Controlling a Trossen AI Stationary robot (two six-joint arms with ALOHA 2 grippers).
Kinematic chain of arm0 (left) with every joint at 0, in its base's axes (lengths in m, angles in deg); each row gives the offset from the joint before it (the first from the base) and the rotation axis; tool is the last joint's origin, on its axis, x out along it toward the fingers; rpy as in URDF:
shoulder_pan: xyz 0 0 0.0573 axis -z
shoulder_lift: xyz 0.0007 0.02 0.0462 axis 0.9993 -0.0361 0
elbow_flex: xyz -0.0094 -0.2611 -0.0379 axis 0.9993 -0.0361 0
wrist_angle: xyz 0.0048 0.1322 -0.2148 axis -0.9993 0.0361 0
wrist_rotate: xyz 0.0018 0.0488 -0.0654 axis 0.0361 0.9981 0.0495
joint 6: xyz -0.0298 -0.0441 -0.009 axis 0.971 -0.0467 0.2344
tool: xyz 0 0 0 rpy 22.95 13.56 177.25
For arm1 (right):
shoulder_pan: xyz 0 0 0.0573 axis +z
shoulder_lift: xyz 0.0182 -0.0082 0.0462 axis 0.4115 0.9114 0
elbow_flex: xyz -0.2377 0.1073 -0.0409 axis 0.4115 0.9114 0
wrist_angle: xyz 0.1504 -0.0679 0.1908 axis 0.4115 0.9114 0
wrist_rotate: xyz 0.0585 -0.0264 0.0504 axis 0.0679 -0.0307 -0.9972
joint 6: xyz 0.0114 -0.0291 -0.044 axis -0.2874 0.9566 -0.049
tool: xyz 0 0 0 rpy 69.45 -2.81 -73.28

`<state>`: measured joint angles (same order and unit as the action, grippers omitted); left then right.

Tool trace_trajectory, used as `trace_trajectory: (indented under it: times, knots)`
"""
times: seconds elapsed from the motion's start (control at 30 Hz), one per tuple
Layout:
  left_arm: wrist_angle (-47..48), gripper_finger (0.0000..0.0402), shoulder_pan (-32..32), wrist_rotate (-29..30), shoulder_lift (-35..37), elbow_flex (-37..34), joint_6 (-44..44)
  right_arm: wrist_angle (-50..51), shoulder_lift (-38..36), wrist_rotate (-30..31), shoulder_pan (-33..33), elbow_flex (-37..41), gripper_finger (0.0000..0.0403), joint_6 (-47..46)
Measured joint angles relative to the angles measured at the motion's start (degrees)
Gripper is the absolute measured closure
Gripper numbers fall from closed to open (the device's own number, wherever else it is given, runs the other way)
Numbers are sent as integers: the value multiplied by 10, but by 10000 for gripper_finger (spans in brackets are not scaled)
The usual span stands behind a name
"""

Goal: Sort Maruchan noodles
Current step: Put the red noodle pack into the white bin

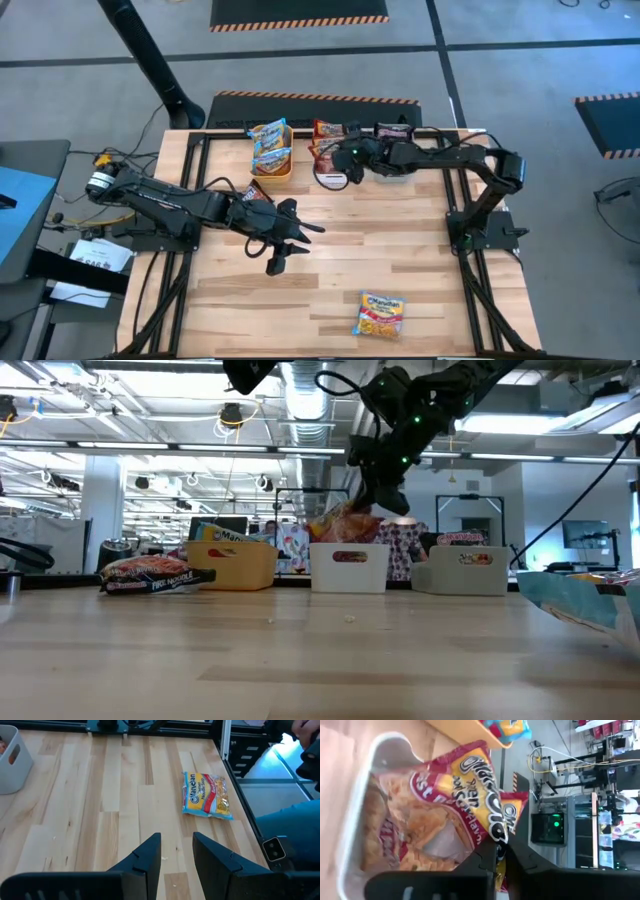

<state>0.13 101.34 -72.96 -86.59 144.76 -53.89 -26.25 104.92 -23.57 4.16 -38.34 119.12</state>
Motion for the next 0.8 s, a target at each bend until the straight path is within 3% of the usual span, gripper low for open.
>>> trace_trajectory:
  times: [0.27,0.5,0.8]
  knots:
    - [0,301,0,0,0,0,1,20,0,11,26,0,336,-21]
    - [0,301,0,0,0,0,1,45,0,77,34,0,313,-47]
    - [0,301,0,0,0,0,1,61,-2,78,34,-9,294,-76]
